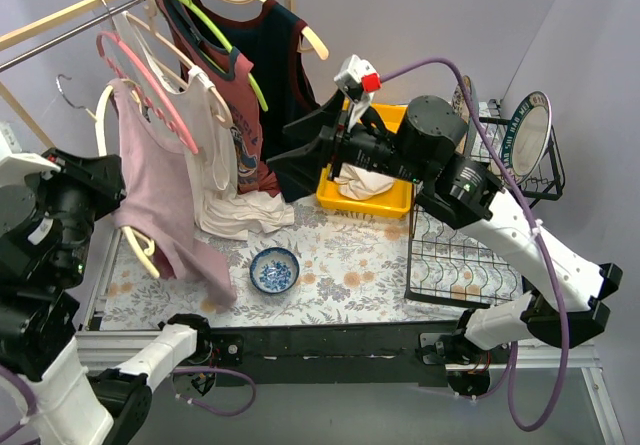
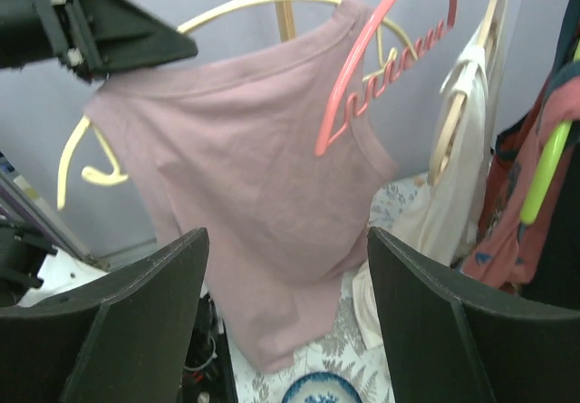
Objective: Remove the tank top from the hanger
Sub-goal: Pick up the hanger from the clothesline.
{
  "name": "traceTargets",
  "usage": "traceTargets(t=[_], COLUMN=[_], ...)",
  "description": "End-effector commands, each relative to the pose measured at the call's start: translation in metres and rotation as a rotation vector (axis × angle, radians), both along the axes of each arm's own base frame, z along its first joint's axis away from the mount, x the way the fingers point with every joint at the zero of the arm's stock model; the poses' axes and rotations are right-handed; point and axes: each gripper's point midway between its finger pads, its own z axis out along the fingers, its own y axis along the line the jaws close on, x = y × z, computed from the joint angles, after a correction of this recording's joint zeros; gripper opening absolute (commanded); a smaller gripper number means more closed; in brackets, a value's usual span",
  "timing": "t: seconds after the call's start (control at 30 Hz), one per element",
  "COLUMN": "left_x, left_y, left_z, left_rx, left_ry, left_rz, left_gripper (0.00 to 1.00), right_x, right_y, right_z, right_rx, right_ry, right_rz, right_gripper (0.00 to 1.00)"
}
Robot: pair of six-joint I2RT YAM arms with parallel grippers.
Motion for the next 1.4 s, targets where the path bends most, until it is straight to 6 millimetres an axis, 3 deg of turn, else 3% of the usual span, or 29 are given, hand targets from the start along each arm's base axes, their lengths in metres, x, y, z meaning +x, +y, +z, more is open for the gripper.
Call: traceTargets(t=[0.0,0.03,0.13,0.43,0.53,0.67,0.7,0.8,0.83,0.87,0.9,1.03,1.1,1.2,1.3,1.37], left_x=[-0.031,-0.036,-0.048,-0.073,-0.084,-0.085,-0.087,-0.091,-0.094,-0.095,-0.093,-0.091,-0.091,-0.104,-0.116,-0.113], left_y=[0.0,0.001,0.001,-0.016,-0.01,-0.003,-0.002,0.002,0.007,0.011,0.023,0.039,0.04,0.031,0.026,0.024], left_z=[0.008,0.009,0.014,0.017,0.019,0.011,0.011,0.013,0.014,0.014,0.009,0.002,0.017,0.061,0.088,0.092], left_rx=[-0.004,0.001,0.006,0.008,0.019,0.047,0.046,0.043,0.036,0.027,0.017,-0.004,-0.037,-0.025,-0.009,-0.007], left_ry=[-0.041,-0.048,-0.066,-0.089,-0.116,-0.1,-0.106,-0.116,-0.125,-0.128,-0.114,-0.094,-0.14,-0.307,-0.434,-0.451], left_rz=[-0.034,-0.039,-0.064,-0.194,-0.176,-0.147,-0.148,-0.136,-0.111,-0.087,-0.015,0.088,0.089,-0.001,-0.048,-0.057], left_gripper=[0.0,0.0,0.0,0.0,0.0,0.0,0.0,0.0,0.0,0.0,0.0,0.0,0.0,0.0,0.0,0.0], right_x=[-0.001,0.0,0.004,0.016,0.01,-0.01,-0.013,-0.015,-0.016,-0.01,-0.006,-0.001,0.001,0.004,0.003,0.002], right_y=[0.017,0.016,0.03,0.078,0.091,0.106,0.108,0.125,0.124,0.138,0.141,0.157,0.161,0.16,0.155,0.152], right_z=[0.037,0.049,0.055,0.057,0.058,0.063,0.074,0.074,0.084,0.073,0.071,0.059,0.05,0.047,0.048,0.051], right_rx=[0.078,0.103,0.118,0.137,0.18,0.24,0.289,0.303,0.328,0.308,0.308,0.301,0.286,0.277,0.28,0.276], right_ry=[0.02,0.02,0.037,0.109,0.12,0.096,0.071,0.034,0.022,0.023,0.025,0.035,0.041,0.034,0.016,0.0], right_rz=[0.038,0.029,0.024,-0.08,-0.081,-0.042,-0.028,-0.011,-0.01,-0.016,-0.031,-0.031,-0.035,-0.054,-0.058,-0.058], right_gripper=[0.78,0.78,0.78,0.77,0.75,0.75,0.75,0.77,0.77,0.77,0.78,0.78,0.78,0.79,0.8,0.8])
